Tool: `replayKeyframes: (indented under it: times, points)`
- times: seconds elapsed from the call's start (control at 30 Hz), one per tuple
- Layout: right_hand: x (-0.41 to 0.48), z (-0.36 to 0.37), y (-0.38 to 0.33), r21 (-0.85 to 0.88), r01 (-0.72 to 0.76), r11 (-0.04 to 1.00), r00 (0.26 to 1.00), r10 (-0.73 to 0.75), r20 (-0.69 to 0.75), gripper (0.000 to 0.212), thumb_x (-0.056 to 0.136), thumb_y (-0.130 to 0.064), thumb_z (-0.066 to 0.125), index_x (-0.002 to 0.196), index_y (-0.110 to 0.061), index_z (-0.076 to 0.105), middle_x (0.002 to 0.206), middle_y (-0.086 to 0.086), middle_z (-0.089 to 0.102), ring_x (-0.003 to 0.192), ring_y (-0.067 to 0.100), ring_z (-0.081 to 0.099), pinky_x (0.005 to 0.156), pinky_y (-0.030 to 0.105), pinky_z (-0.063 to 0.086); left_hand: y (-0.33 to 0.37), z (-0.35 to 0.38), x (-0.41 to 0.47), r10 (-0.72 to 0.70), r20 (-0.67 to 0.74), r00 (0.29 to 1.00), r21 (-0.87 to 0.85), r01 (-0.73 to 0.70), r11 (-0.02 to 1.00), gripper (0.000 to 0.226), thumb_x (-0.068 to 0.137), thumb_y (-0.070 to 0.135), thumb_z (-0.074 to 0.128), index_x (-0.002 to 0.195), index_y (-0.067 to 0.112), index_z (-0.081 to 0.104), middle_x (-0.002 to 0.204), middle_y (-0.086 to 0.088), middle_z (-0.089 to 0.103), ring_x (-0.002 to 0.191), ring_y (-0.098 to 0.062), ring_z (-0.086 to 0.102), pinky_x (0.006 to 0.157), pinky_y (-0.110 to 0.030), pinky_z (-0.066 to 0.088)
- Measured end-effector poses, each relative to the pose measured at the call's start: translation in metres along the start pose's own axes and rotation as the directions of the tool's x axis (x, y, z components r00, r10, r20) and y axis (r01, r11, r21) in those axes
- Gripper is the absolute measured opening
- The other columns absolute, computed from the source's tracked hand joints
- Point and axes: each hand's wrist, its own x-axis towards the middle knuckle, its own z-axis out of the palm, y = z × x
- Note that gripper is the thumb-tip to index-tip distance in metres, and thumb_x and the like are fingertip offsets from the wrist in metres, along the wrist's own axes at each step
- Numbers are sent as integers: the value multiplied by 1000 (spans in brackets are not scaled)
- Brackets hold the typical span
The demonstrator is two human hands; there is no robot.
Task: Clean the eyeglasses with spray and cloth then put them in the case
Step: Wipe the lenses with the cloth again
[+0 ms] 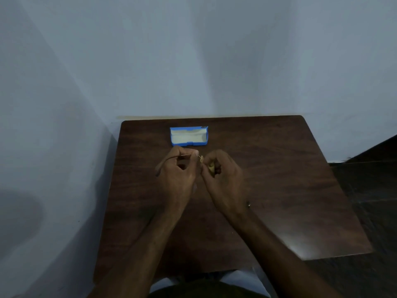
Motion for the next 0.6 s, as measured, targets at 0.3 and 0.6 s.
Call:
replayKeyframes:
  times: [0.3,0.6]
  points:
    - [16,-4,-5,5,54,999,993,-53,-109,11,91,-15,76,92,-15,65,94,-6,62,81,4,57,66,10,42,10,7,5,166,-74,983,-21,-168,986,8,96,24,78,92,24,71,87,19,71,81,5,70,72,-10,53]
    - [-13,17,12,-123,108,987,993,-114,-44,16,88,-10,80,100,-15,71,103,-4,59,84,-3,49,69,3,38,-4,18,18,3,-154,988,-60,-13,998,14,95,29,77,96,16,72,90,8,76,85,-5,72,79,-29,60]
